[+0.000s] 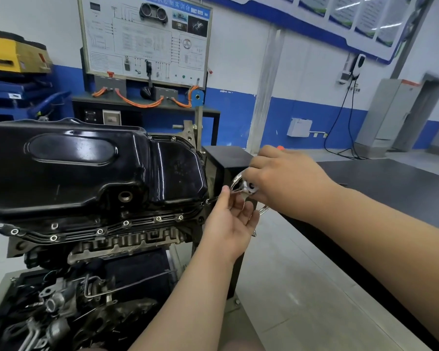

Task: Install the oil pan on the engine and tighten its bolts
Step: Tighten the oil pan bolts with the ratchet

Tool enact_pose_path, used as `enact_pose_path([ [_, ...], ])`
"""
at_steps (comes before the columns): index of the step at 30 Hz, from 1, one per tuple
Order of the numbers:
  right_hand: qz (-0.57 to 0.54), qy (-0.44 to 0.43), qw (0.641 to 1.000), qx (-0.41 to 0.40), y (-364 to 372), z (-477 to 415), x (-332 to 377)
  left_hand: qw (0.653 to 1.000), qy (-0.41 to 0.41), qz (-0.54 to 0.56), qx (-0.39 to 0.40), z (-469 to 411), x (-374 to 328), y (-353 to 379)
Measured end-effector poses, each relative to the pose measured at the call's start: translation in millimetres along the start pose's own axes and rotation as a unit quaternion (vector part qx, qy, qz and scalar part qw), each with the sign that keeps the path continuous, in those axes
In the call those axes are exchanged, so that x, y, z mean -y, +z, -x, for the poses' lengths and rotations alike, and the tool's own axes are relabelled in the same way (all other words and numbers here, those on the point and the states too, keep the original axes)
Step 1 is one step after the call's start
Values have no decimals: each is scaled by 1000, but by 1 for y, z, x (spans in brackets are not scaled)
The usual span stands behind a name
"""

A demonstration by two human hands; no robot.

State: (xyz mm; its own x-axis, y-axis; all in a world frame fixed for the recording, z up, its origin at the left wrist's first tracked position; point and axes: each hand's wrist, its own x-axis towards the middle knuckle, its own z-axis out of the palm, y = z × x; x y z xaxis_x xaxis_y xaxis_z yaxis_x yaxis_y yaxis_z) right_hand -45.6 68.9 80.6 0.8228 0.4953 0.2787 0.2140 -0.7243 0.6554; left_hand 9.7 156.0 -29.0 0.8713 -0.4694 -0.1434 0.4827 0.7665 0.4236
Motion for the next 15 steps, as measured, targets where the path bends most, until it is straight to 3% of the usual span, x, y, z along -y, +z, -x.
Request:
enact_pose_path([
  [4, -88, 103, 991, 10, 6, -3, 10, 999, 15, 8, 52, -3, -3, -7],
  [8, -209, 225, 949, 69, 8, -5, 21, 998, 7, -4, 61, -3, -4, -6],
  [10, -194, 193, 959, 70, 6, -7, 19, 999, 13, 13, 44, -2, -3, -8],
  [13, -53, 52, 997, -2, 2, -4, 12, 999, 18, 30, 37, -2, -2, -9],
  [15, 5, -11, 999, -34, -1, -2, 10, 998, 19, 41, 33, -3, -1, -8],
])
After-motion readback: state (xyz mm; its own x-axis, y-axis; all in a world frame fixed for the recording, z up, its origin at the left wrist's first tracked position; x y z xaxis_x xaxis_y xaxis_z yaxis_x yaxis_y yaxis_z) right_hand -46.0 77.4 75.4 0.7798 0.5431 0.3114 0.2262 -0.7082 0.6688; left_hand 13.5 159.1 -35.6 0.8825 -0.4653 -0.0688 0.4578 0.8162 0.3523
